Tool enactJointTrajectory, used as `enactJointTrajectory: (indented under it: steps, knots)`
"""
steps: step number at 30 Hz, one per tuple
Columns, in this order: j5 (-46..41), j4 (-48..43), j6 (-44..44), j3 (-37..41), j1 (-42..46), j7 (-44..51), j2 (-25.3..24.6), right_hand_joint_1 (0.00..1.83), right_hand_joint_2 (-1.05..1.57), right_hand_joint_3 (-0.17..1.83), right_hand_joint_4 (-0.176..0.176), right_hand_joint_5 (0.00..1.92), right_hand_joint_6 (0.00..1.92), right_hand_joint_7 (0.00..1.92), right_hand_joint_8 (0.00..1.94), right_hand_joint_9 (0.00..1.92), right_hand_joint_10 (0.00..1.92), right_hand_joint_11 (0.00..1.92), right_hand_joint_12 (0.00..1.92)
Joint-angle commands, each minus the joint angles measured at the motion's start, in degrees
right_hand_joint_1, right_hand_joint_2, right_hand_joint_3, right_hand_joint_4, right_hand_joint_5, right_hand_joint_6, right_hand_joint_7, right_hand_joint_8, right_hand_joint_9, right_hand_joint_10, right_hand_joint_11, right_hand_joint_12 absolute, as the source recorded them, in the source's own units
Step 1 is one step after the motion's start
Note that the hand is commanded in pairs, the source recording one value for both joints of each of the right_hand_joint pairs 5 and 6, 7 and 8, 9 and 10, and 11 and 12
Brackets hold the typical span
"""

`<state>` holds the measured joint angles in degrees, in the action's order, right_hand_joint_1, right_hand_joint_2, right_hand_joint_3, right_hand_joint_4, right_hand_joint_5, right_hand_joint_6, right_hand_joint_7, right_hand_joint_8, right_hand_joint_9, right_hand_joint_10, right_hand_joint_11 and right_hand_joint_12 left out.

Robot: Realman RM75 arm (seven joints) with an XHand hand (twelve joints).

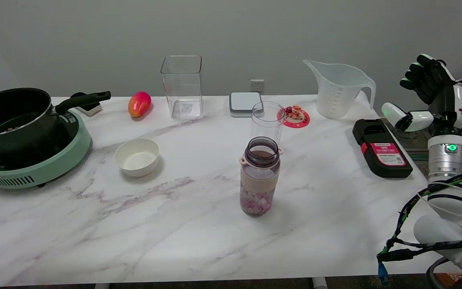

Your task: Pick up the bottle.

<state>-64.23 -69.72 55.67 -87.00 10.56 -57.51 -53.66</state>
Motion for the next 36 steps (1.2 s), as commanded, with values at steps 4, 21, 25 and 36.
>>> enactJointTrajectory:
  steps: [4,21,25,36]
  knots:
    - [-4.92,1.41,2.47,-4.73,-0.24,-9.16,0.35,1.3,-0.31,1.33,0.0,0.44,0.44,0.5,0.5,0.53,0.53,0.61,0.61]
    - [-4.14,-0.74,0.92,-11.01,0.01,-44.65,0.62,1.23,-0.33,1.33,0.0,0.35,0.35,0.49,0.49,0.5,0.5,0.55,0.55]
    - [-4.04,-0.4,2.51,-13.11,-0.28,-50.43,0.75,1.2,-0.49,1.42,0.0,0.14,0.14,0.37,0.37,0.45,0.45,0.52,0.52]
    - [3.43,2.15,2.79,-15.31,-0.39,-50.89,0.78,1.13,-0.32,1.05,0.0,0.0,0.0,0.29,0.29,0.38,0.38,0.4,0.4]
